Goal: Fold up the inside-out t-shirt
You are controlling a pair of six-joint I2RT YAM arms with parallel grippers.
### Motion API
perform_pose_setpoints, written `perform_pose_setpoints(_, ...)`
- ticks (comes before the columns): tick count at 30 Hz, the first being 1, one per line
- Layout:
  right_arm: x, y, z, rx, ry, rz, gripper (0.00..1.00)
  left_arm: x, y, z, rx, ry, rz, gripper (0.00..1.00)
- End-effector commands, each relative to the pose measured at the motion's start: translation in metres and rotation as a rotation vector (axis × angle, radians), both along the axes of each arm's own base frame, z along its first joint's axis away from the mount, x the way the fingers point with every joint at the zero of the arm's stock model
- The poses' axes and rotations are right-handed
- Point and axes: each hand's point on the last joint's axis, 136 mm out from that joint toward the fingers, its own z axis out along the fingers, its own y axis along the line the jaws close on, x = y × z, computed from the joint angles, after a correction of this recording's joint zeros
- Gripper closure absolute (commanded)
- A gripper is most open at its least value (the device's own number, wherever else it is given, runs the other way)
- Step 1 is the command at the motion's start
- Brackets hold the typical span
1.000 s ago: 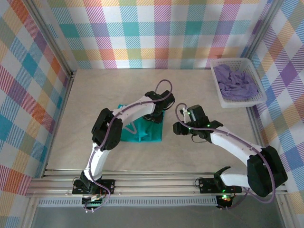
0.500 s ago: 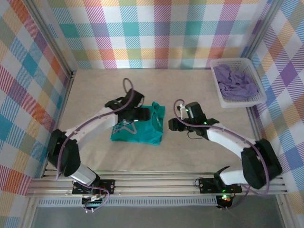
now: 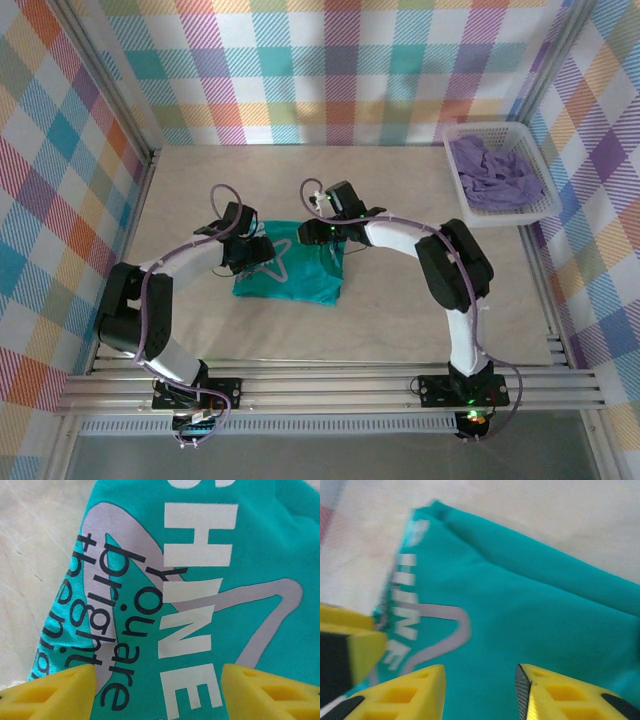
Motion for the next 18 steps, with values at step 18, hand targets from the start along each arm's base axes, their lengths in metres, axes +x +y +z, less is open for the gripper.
perform_pose_setpoints(18,-0.121,-0.089,0.054,0.065,0.132,-0.016,0.52,-0.092,-0.115,0.039,-0.319,-0.044,-0.288,0.33)
